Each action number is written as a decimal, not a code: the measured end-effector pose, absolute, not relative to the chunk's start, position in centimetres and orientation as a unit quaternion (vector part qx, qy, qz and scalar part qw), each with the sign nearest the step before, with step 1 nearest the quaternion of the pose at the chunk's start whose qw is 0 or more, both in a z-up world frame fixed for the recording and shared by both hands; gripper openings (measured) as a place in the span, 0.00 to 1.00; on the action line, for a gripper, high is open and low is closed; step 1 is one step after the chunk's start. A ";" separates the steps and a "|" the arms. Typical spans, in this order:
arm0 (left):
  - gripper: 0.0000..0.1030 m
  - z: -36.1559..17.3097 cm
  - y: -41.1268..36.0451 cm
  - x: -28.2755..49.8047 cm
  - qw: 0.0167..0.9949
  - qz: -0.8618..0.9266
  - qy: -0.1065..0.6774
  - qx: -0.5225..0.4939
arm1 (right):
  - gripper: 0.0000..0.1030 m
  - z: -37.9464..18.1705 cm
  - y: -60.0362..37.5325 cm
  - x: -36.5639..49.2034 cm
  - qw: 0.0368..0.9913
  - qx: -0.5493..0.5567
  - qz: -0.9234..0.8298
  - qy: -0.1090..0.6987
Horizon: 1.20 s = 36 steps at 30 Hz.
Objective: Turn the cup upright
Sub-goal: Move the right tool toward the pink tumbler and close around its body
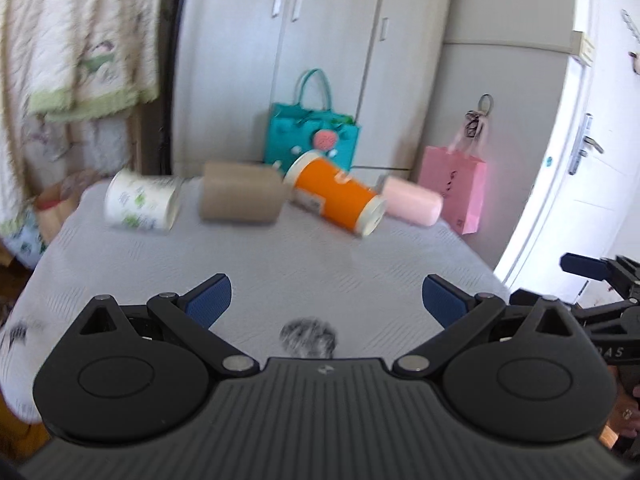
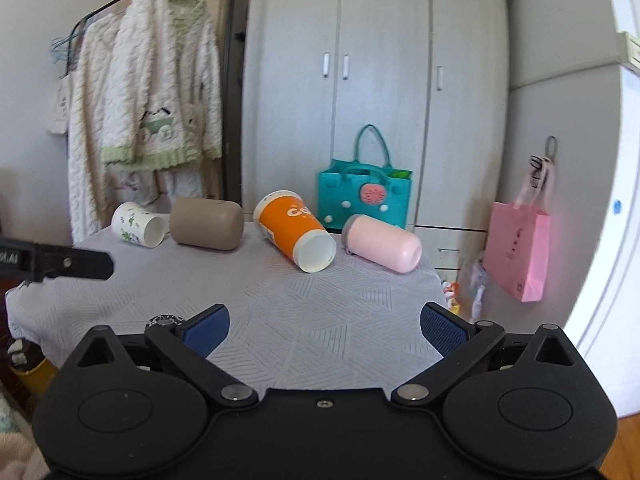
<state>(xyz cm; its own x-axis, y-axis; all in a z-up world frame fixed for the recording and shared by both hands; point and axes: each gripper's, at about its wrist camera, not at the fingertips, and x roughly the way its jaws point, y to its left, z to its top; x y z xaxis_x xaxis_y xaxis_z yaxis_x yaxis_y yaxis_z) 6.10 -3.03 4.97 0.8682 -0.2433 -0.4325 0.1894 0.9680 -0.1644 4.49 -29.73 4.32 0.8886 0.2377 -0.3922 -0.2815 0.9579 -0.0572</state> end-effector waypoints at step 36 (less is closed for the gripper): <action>0.97 5.8 -14.2 31.5 0.920 -0.223 0.322 0.010 | 0.88 5.0 -30.5 31.4 0.840 -0.318 0.323 0.297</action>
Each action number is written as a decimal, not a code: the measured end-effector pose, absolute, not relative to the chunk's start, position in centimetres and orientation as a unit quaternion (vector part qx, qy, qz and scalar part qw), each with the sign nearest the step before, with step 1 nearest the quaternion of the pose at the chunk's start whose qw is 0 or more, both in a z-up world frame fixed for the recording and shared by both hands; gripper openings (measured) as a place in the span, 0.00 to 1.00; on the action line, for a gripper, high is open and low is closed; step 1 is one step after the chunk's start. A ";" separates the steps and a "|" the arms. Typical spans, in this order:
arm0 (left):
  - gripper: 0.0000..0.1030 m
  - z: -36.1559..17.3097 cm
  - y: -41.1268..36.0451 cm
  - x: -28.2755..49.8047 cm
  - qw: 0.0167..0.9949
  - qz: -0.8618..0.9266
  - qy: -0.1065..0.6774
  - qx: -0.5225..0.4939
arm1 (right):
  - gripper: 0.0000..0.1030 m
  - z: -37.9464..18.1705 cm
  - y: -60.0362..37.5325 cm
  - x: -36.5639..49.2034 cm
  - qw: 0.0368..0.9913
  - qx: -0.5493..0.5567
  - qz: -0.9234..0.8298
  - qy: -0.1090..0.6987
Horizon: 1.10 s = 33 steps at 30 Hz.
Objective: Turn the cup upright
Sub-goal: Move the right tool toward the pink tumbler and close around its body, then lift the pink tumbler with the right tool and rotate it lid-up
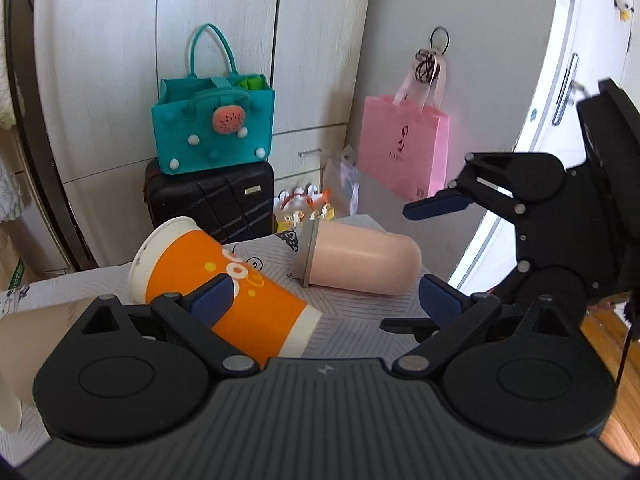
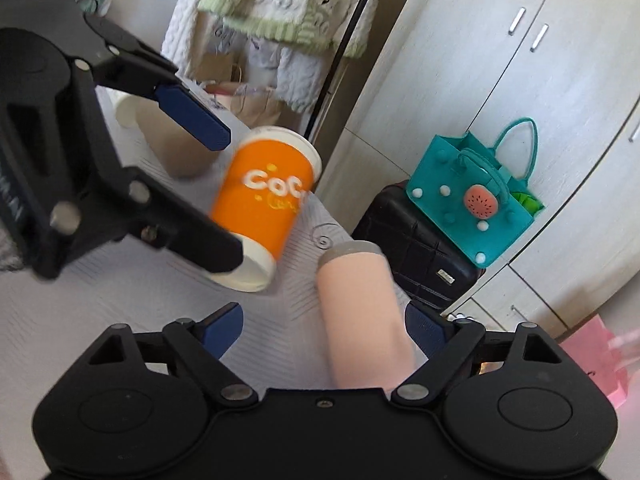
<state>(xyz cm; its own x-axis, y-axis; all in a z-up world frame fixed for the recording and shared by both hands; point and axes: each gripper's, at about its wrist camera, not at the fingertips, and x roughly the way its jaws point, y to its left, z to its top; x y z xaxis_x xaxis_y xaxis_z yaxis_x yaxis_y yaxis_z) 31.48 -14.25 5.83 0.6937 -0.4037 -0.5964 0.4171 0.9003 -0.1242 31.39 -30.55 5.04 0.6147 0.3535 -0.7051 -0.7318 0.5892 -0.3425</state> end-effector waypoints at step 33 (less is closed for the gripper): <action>0.97 6.0 -13.0 28.1 0.920 -0.239 0.312 0.001 | 0.66 2.9 -29.7 30.0 0.842 -0.320 0.287 0.325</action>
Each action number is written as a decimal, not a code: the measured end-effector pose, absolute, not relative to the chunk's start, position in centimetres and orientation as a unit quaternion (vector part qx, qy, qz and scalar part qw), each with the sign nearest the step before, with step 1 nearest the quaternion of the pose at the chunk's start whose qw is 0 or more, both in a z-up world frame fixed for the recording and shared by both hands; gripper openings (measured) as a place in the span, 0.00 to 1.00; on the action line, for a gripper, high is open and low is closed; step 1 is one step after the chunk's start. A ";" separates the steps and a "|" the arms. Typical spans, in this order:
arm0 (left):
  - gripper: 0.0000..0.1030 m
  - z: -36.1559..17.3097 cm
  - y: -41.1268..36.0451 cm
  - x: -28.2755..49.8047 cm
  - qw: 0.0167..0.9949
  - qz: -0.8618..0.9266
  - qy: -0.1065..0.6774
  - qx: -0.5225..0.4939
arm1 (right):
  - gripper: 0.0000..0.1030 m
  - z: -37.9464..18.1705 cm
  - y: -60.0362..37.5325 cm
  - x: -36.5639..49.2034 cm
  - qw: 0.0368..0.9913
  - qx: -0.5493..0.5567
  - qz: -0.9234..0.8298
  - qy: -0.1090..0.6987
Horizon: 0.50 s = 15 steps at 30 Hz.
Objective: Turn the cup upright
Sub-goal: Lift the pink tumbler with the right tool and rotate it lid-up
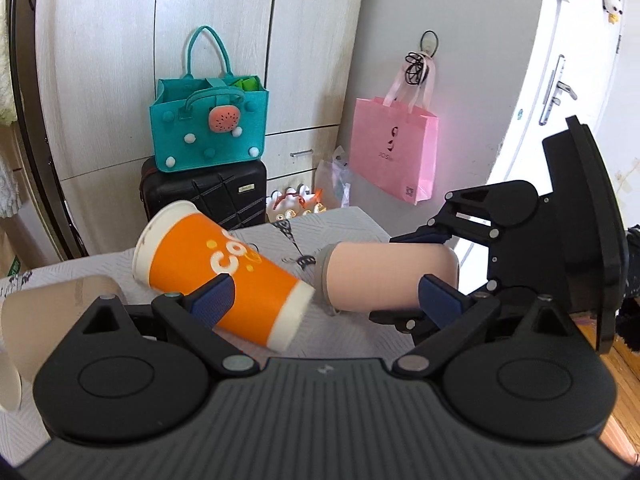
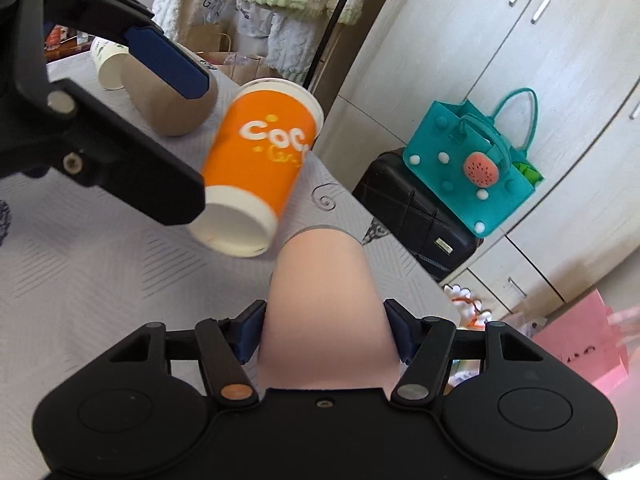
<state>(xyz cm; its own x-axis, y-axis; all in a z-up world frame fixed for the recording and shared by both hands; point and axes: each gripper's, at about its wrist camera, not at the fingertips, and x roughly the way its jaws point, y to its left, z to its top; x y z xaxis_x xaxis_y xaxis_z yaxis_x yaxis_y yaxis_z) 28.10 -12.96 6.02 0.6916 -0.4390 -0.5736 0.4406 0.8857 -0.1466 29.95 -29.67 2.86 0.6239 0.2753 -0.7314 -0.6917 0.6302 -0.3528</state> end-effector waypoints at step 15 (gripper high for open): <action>0.97 4.7 -9.6 20.9 0.915 -0.251 0.312 -0.050 | 0.66 3.6 -27.8 20.3 0.849 -0.291 0.284 0.337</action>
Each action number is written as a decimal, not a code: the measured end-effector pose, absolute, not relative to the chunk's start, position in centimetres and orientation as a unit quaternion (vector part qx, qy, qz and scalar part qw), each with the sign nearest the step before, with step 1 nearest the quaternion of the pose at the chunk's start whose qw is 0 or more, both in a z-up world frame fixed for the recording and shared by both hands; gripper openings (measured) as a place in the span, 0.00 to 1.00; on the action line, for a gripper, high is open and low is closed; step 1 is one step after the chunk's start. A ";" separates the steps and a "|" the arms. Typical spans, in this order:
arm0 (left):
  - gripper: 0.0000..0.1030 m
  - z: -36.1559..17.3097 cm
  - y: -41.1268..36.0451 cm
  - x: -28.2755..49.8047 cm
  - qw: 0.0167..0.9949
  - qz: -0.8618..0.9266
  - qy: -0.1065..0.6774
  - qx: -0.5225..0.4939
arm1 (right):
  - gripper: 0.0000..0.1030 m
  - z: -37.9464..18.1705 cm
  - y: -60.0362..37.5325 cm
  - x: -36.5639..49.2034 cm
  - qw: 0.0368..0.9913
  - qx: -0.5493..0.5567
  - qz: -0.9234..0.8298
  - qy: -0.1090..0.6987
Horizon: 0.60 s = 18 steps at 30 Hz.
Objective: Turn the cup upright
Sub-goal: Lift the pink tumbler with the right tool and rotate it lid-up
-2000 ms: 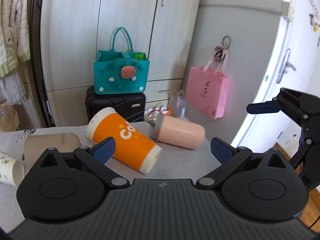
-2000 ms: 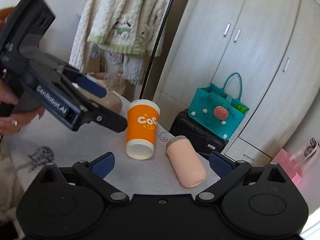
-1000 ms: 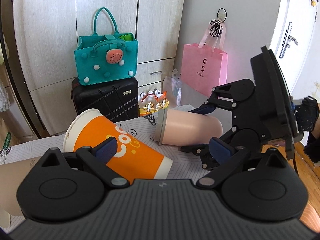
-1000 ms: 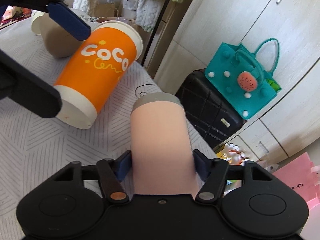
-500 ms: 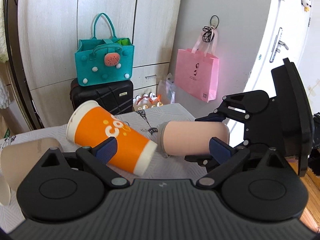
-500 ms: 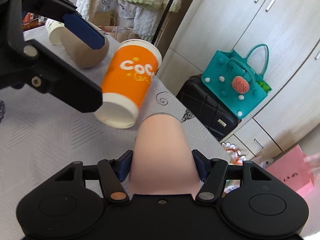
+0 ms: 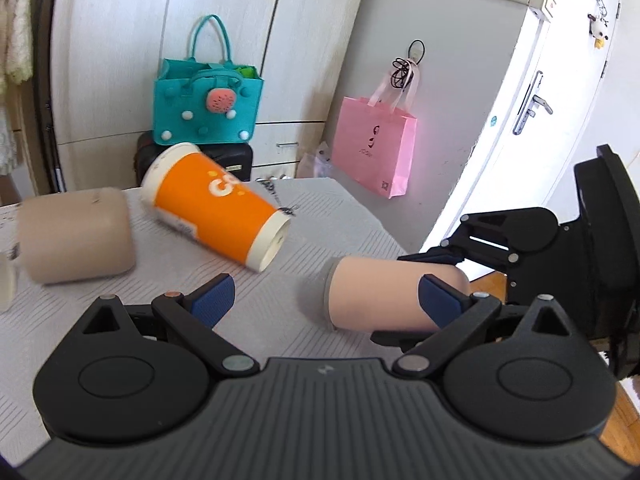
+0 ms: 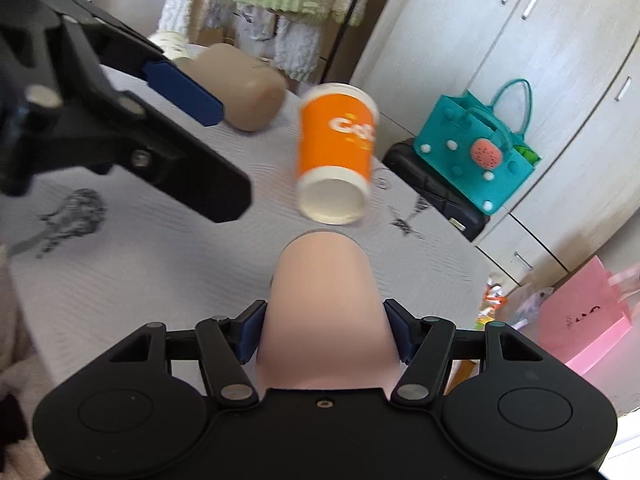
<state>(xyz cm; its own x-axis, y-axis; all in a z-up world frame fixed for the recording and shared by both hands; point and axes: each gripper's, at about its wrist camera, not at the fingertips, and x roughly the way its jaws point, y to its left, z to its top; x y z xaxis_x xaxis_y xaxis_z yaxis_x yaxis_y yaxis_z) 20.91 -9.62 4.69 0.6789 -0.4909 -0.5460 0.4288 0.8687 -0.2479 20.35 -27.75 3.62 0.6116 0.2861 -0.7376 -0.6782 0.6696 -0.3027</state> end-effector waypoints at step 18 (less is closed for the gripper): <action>0.97 6.3 2.5 16.9 0.938 -0.121 0.305 -0.112 | 0.66 2.4 -15.8 17.5 0.896 -0.205 0.323 0.226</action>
<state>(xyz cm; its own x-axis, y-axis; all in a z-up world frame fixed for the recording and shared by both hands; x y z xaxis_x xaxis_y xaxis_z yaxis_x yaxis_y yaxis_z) 16.89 2.51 6.29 0.7844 -0.2947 -0.5459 0.1582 0.9459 -0.2833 17.46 -15.85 2.39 0.6893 0.4861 -0.5372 -0.6711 0.7078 -0.2206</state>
